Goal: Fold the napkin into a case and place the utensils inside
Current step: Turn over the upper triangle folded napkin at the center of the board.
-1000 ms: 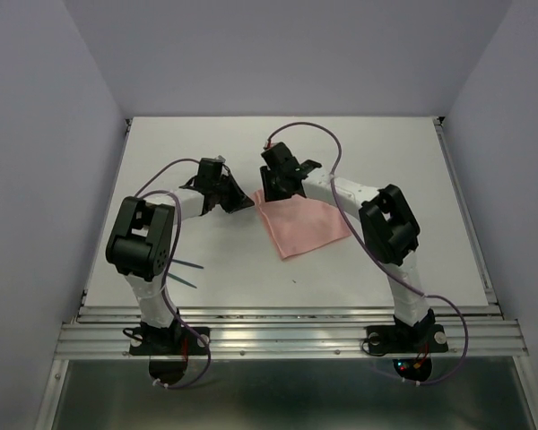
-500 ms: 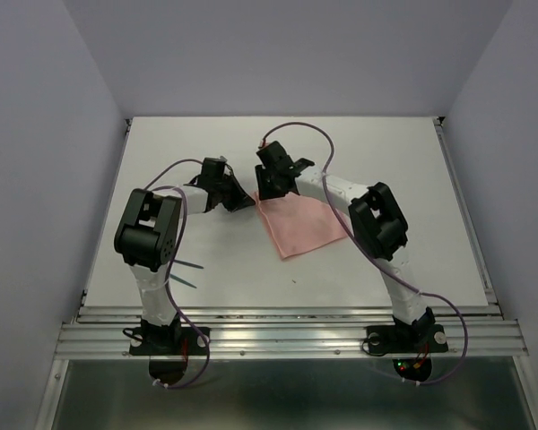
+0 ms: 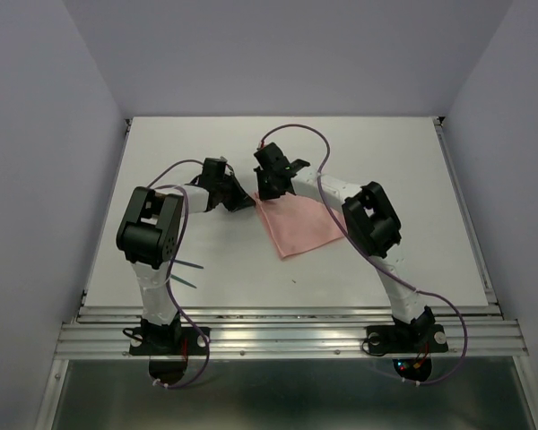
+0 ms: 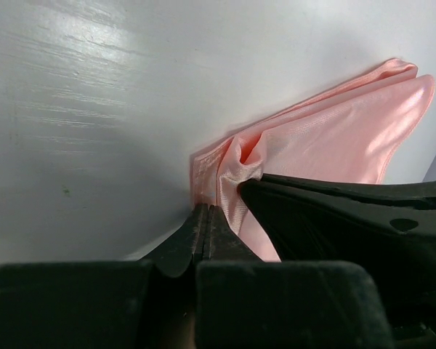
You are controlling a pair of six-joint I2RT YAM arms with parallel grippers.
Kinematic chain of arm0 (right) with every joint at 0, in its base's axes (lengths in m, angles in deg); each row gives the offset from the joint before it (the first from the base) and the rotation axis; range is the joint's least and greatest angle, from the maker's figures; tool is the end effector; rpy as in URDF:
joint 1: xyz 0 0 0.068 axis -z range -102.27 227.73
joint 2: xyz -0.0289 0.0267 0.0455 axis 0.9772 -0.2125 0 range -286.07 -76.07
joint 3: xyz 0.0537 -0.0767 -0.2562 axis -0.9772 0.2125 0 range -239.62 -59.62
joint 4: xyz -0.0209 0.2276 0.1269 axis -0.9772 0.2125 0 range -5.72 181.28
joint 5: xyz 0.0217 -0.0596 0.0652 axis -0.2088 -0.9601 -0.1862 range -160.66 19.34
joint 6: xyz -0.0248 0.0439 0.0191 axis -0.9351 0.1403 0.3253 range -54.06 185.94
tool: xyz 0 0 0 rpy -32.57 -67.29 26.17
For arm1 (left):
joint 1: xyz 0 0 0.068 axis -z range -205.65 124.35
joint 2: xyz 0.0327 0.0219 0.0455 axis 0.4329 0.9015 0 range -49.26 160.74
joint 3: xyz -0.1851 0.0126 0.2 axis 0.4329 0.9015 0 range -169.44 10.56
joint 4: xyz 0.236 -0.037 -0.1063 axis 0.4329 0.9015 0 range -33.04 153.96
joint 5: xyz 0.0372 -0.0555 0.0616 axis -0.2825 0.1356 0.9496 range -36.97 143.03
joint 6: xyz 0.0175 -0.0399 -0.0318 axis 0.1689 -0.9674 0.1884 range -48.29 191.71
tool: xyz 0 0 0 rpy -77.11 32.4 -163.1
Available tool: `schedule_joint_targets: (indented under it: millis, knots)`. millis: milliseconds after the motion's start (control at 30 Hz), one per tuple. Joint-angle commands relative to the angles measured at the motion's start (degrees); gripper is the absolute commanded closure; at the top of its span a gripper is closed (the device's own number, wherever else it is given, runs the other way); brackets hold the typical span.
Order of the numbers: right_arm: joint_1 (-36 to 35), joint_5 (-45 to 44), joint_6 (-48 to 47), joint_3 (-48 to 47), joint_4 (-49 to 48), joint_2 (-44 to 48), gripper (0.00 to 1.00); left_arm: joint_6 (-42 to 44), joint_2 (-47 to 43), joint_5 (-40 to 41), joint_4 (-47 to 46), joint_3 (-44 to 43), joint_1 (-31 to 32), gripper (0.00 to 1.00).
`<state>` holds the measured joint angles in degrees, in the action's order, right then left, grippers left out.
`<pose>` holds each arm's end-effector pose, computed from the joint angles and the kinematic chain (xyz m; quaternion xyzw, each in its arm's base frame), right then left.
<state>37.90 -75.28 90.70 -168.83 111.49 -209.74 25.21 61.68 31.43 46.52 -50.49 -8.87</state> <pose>0.3995 0.3296 0.1717 -0.1107 0.9374 0.1431 0.2976 0.3799 -0.1282 0.1433 -0.1504 0.8791 -0.3642 0.2682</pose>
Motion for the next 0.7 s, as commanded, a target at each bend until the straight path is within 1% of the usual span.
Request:
schedule_joint_targets:
  millis: [0,33,367,667]
  knots:
    - [-0.42,0.05,0.65,-0.66,-1.71,0.95,0.98,0.80,0.69,1.30,1.64,-2.49,-0.16,1.00]
    - [-0.42,0.23,0.73,-0.22,-2.06,1.30,0.99,0.88,0.77,1.39,1.82,-2.66,-0.16,1.00]
    - [-1.47,0.32,0.91,2.77,-3.91,5.87,0.99,0.97,1.83,1.48,2.00,-2.93,-0.16,1.00]
    - [-2.62,1.11,1.44,2.68,-3.82,6.23,0.97,0.89,2.62,1.30,1.82,-2.75,-0.16,1.00]
